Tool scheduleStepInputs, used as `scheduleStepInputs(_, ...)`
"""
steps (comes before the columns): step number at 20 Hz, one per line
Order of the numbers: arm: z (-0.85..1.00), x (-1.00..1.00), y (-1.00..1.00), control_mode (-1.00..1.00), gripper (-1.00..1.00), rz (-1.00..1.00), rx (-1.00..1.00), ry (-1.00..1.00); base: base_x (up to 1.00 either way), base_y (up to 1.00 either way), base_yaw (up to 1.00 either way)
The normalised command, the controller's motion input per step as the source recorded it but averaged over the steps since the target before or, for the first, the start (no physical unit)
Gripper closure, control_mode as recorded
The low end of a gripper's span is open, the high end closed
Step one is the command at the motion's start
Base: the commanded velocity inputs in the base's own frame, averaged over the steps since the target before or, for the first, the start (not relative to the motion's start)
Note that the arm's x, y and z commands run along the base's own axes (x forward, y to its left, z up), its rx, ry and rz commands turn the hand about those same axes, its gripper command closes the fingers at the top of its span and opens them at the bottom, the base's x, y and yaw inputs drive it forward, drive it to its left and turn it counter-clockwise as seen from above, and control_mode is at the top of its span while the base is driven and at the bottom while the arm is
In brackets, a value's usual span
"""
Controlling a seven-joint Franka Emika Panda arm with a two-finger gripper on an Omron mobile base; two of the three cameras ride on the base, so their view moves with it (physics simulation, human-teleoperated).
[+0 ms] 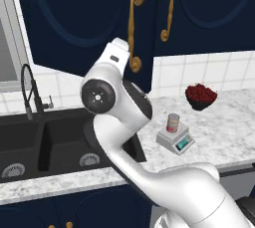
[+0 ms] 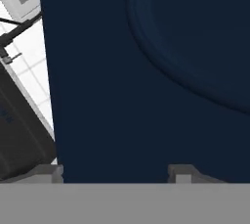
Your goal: Pick the canned food and place it on the digital scale for weighing, and close the cabinet.
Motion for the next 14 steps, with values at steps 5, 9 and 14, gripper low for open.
scheduleStepInputs(5, 0.14, 0.53, -0.45, -1.00, -1.00, 0.12, 0.18, 0.02, 0.00, 0.00, 0.00)
scheduleStepInputs(9, 0.08, 0.58, -0.28, -1.00, -1.00, 0.07, 0.15, 0.04, 0.00, 0.00, 0.00)
scheduleStepInputs(14, 0.02, 0.56, -0.19, -1.00, -1.00, 0.06, 0.12, 0.05, 0.00, 0.00, 0.00)
